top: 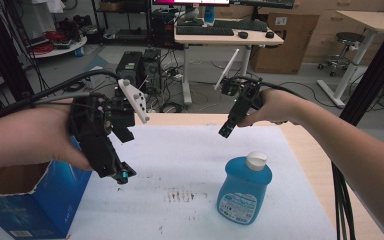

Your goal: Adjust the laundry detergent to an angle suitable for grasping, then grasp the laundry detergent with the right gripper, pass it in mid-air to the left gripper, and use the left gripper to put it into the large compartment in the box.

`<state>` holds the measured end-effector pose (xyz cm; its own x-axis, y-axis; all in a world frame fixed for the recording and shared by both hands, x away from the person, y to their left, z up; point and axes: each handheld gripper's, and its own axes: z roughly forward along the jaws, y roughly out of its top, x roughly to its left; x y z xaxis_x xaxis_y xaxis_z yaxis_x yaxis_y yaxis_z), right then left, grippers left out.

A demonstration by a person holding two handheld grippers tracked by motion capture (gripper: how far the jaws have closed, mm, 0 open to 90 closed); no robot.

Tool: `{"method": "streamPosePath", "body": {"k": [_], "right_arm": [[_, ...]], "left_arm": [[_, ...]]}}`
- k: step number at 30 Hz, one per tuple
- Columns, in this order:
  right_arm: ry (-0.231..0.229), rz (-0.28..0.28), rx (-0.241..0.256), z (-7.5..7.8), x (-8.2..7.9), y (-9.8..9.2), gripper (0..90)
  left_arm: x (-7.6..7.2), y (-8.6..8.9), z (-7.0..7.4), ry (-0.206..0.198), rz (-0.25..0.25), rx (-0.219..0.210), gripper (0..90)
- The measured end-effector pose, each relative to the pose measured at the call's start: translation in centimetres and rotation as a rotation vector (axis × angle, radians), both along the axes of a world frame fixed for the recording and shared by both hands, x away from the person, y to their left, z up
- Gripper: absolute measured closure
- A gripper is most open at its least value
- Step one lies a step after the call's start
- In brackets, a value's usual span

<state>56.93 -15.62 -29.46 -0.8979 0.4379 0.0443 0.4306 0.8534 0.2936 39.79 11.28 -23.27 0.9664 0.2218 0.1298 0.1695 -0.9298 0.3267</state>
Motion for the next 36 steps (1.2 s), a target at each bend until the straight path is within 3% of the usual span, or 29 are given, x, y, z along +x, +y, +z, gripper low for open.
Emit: {"method": "streamPosePath", "body": {"k": [36], "right_arm": [[-0.023,0.029,0.038,1.1,-0.9,-0.6,20.4]], "left_arm": [[-0.1,-0.3,0.4,-0.015,-0.009,-0.003,21.9]]}}
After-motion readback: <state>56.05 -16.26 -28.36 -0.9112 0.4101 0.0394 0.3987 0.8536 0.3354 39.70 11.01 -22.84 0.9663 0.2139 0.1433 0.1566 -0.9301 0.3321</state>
